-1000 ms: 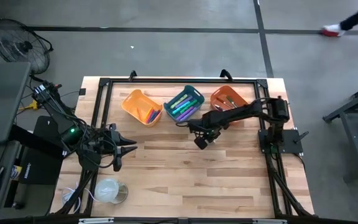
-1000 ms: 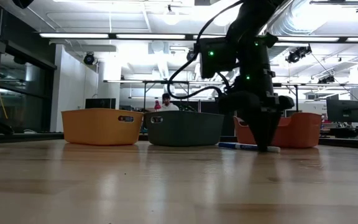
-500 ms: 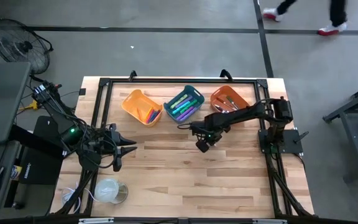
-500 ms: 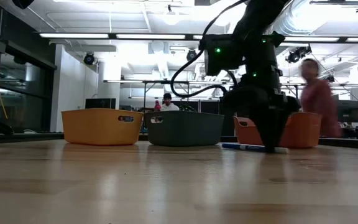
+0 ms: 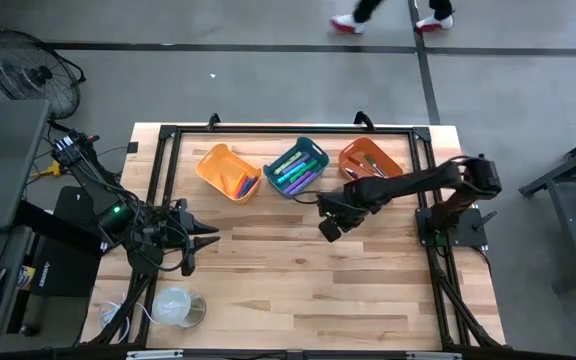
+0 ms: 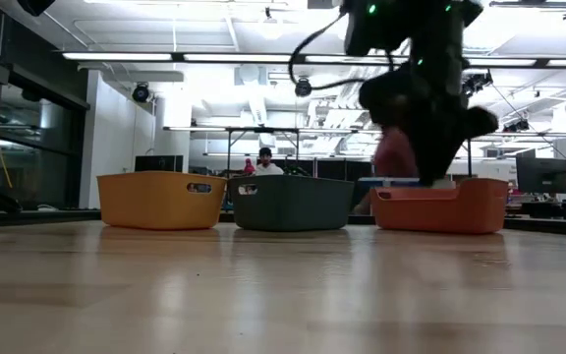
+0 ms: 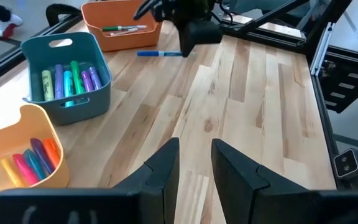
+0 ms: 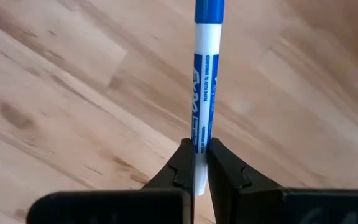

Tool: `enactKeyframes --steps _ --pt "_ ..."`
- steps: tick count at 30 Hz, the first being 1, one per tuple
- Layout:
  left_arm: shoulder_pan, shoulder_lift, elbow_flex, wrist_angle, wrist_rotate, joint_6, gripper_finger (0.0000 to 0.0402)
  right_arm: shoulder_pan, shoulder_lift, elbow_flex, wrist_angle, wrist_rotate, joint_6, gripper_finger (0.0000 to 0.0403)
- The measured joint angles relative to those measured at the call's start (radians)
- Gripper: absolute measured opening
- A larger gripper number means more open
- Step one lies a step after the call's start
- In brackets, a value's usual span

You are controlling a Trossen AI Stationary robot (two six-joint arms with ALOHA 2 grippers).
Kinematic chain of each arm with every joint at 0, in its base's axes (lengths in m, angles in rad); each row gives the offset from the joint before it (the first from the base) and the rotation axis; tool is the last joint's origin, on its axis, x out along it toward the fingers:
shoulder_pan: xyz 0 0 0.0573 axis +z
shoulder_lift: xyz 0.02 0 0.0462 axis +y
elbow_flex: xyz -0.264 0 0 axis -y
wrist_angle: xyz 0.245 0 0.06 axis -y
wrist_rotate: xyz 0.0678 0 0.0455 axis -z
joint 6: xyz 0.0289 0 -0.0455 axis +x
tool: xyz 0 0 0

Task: Pick & Place Markers
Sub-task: Put the blue marker pen into the orange bin

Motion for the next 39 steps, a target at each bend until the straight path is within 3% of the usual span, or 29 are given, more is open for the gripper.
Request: enactKeyframes --steps 13,24,31,39 --pt "0.000 0.000 0.000 0.003 -0.009 0.019 0.0092 -0.010 -0.248 0.002 -0.164 0.147 0.042 0.0008" --pt "0.000 0.000 0.000 0.004 -0.035 0.018 0.0092 -0.162 -0.376 0.003 -0.271 0.199 -0.111 0.0006" --pt "0.000 0.000 0.000 0.012 -0.078 0.018 0.0092 -0.289 -0.383 0.003 -0.260 0.153 -0.273 0.0003" --pt "0.000 0.000 0.000 0.013 -0.080 0.007 0.0092 -0.282 -0.288 -0.001 -0.069 -0.031 -0.395 0.0001"
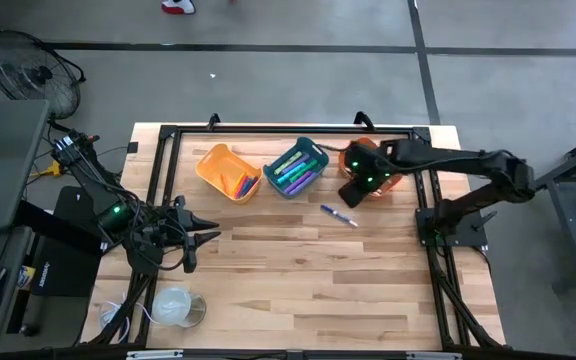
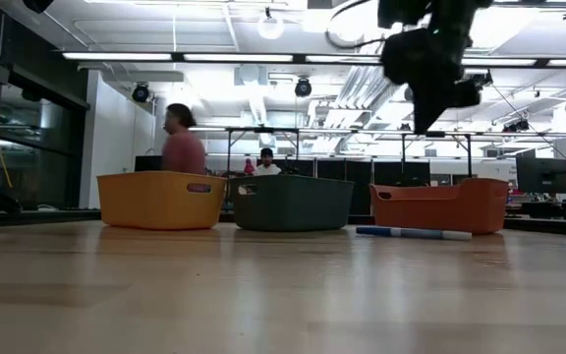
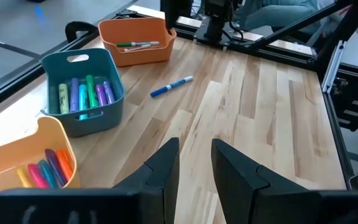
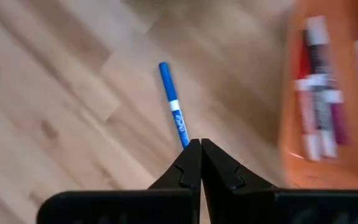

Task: Pick & Place Markers
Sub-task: Put the blue marker pen into the orange bin

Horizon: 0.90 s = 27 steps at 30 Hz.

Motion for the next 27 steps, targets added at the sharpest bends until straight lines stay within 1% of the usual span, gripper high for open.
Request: enactKeyframes --steps 4,6,8,12,15,17,19,21,23,24,27 --pt "0.000 0.000 0.000 0.009 0.000 0.000 0.0092 0.043 0.112 0.000 0.057 -0.104 -0.050 0.0001" --pt "0.000 0.000 0.000 0.018 0.001 0.000 0.0092 0.076 0.169 0.000 0.060 -0.120 -0.069 0.0007" --pt "0.000 0.000 0.000 0.024 0.007 0.000 0.0092 0.114 0.218 0.000 0.057 -0.123 -0.083 0.0022" --pt "0.000 0.000 0.000 0.028 0.044 -0.001 0.0092 0.200 0.286 0.000 0.081 -0.174 -0.102 0.0076" --pt "0.000 0.000 0.000 0.040 0.067 -0.001 0.0092 0.275 0.317 0.000 0.158 -0.227 -0.098 0.0130" --pt "0.000 0.000 0.000 0.049 0.082 -0.001 0.0092 0.324 0.328 0.000 0.225 -0.232 -0.076 0.0167" --pt "0.000 0.000 0.000 0.046 0.089 -0.001 0.0092 0.375 0.335 0.000 0.285 -0.176 -0.054 0.0199" --pt "0.000 0.000 0.000 0.046 0.099 -0.001 0.0092 0.430 0.336 0.000 0.309 -0.065 -0.053 0.0221" --pt "0.000 0.000 0.000 0.045 0.113 -0.001 0.0092 0.479 0.342 0.000 0.311 0.037 -0.038 0.0232" --pt "0.000 0.000 0.000 0.045 0.119 -0.001 0.0092 0.498 0.345 0.000 0.305 0.069 -0.017 0.0234" --pt "0.000 0.000 0.000 0.043 0.142 0.000 0.0092 0.538 0.359 0.000 0.305 0.076 0.030 0.0234"
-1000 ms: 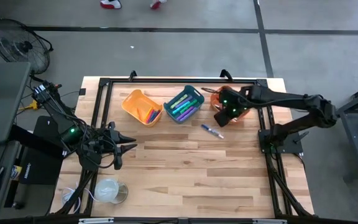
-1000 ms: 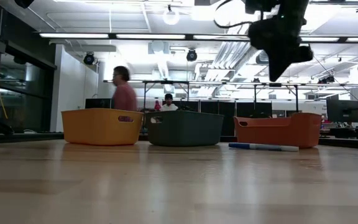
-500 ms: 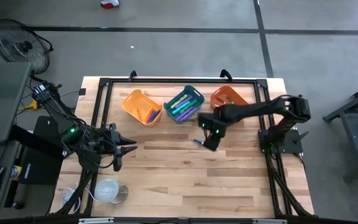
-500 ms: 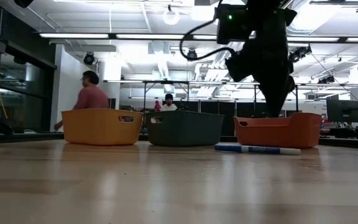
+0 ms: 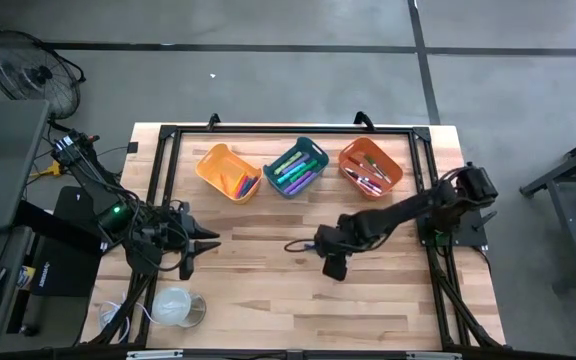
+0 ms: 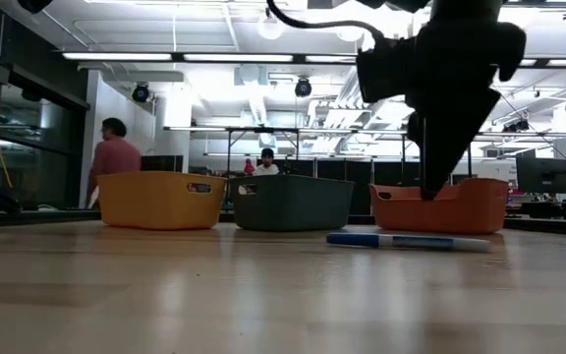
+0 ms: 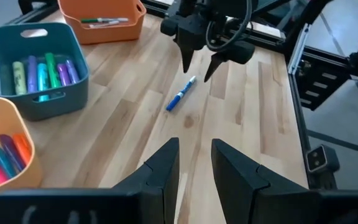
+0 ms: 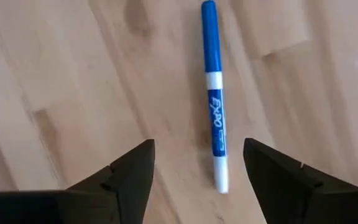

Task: Pick & Place Markers
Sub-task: Put the blue marker pen into the orange bin

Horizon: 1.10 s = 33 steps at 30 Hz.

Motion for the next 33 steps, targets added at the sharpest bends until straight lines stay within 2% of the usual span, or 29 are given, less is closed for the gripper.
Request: enactKeyframes --steps 8,16,24,33 --pt "0.000 0.006 0.000 0.000 0.016 0.005 0.0092 0.046 0.107 0.000 0.033 -0.033 0.016 0.0229" --pt "0.000 0.008 0.000 -0.008 0.023 0.008 0.0092 0.083 0.197 0.006 0.061 -0.028 -0.070 0.0219" --pt "0.000 0.008 0.000 -0.023 0.023 0.007 0.0092 0.102 0.201 0.005 0.061 -0.025 -0.078 0.0197" --pt "0.000 0.008 0.000 -0.038 0.023 0.008 0.0092 0.130 0.202 0.003 0.077 0.005 -0.164 0.0160"
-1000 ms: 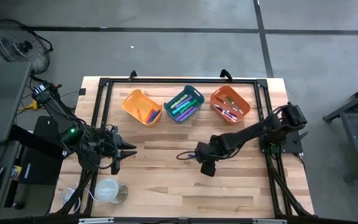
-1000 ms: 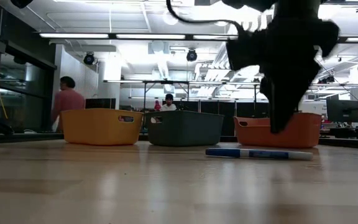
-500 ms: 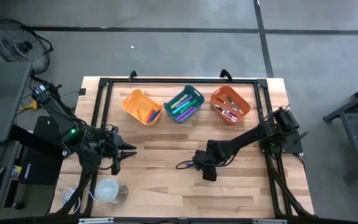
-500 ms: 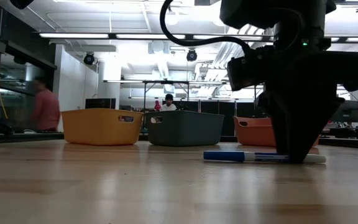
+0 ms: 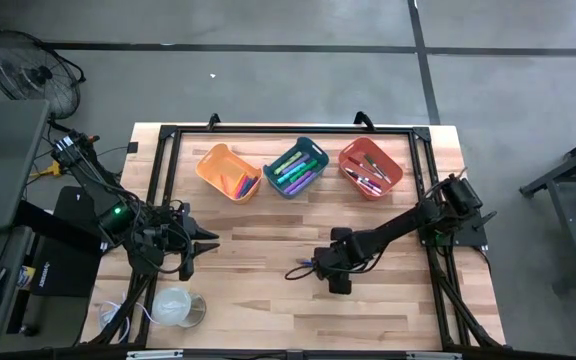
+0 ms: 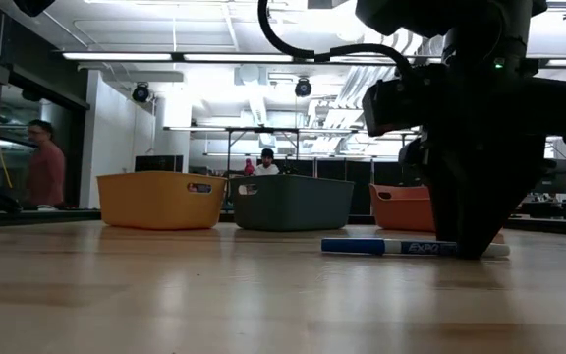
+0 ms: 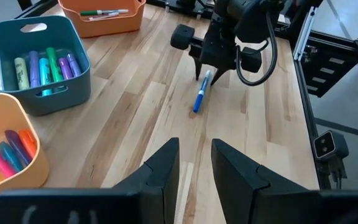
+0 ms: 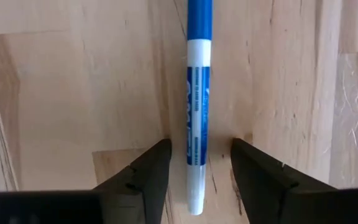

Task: Pick & Place Markers
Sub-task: Put the blue marker pen into the orange bin

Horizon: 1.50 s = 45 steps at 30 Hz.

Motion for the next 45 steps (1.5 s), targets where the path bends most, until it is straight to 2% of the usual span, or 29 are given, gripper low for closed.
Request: enactKeyframes --steps 13,24,32,45 --pt "0.000 0.000 0.000 0.000 0.000 0.000 0.0092 0.003 0.000 -0.002 0.014 0.007 0.001 0.0109" --pt "0.000 0.000 0.000 0.000 0.000 -0.004 0.0092 0.004 0.000 -0.002 0.017 0.001 0.017 0.0017" --pt "0.000 0.000 0.000 0.001 0.000 -0.004 0.0092 0.004 0.000 -0.002 0.017 0.009 0.093 0.0015" --pt "0.000 0.000 0.000 0.001 -0.001 -0.008 0.0092 0.003 0.008 0.044 -0.017 0.040 0.121 0.0015"
